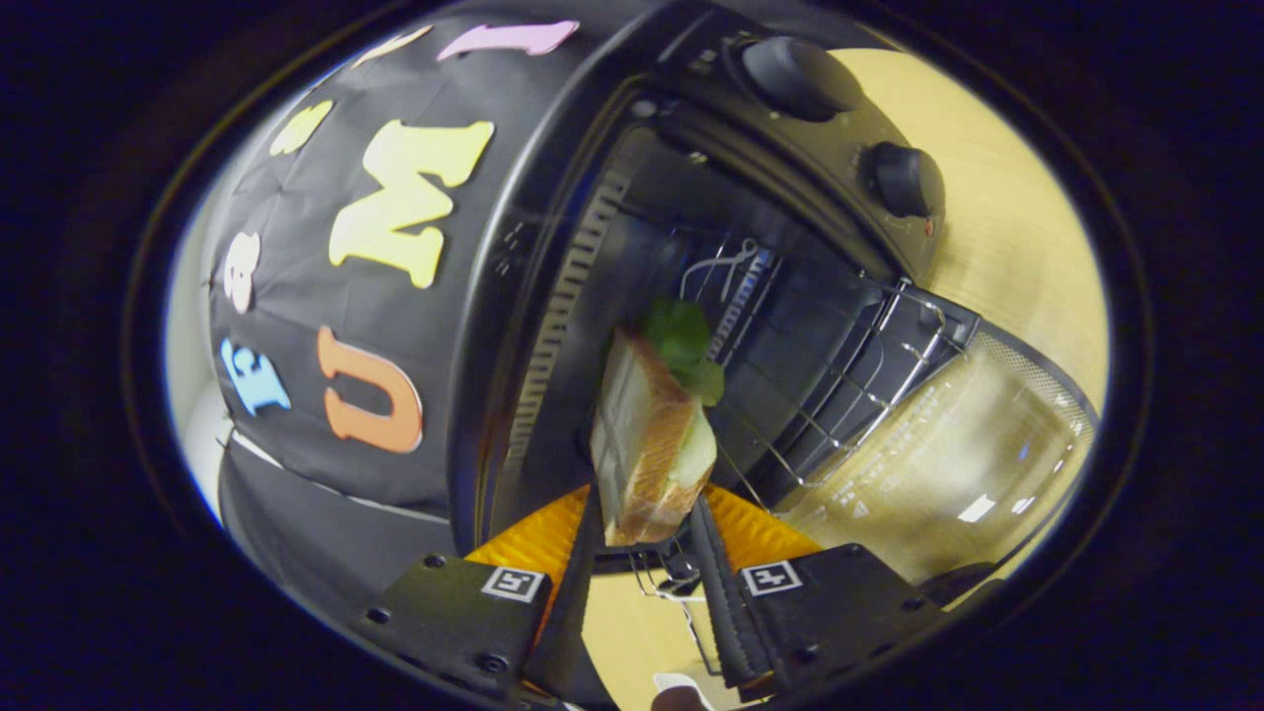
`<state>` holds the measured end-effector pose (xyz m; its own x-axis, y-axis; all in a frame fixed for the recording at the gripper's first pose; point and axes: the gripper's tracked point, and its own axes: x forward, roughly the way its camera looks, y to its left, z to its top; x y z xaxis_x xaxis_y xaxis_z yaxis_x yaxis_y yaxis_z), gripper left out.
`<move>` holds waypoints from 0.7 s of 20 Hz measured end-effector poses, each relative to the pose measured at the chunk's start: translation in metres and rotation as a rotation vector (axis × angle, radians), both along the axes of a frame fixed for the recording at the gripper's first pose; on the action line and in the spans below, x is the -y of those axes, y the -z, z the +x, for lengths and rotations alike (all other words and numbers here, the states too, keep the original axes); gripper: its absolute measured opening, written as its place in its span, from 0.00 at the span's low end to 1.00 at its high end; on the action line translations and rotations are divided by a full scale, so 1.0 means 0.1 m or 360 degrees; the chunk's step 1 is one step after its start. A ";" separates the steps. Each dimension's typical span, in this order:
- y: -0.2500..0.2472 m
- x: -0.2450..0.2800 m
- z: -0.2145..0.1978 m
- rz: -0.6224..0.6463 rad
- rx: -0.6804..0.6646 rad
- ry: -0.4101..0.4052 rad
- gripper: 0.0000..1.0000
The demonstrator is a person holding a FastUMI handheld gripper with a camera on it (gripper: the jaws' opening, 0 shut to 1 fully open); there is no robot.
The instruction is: Open the toaster oven, put the food inside, and close the toaster oven door.
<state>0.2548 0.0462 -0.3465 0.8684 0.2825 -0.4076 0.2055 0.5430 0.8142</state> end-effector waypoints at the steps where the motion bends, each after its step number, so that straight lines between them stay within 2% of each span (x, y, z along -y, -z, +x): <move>1: -0.02 -0.02 -0.06 -0.0063 -0.0009 -0.0025 0.64; 2: -0.05 -0.04 -0.13 -0.0117 -0.0012 -0.0056 0.64; 5: -0.22 -0.03 -0.33 -0.0291 -0.0024 -0.0128 0.77; 9: -0.44 -0.04 -0.72 -0.0605 -0.0043 -0.0260 0.83; 12: -0.67 -0.02 -1.07 -0.0882 -0.0006 -0.0359 0.97; 14: -0.80 -0.02 -1.32 -0.1005 0.0001 -0.0403 0.98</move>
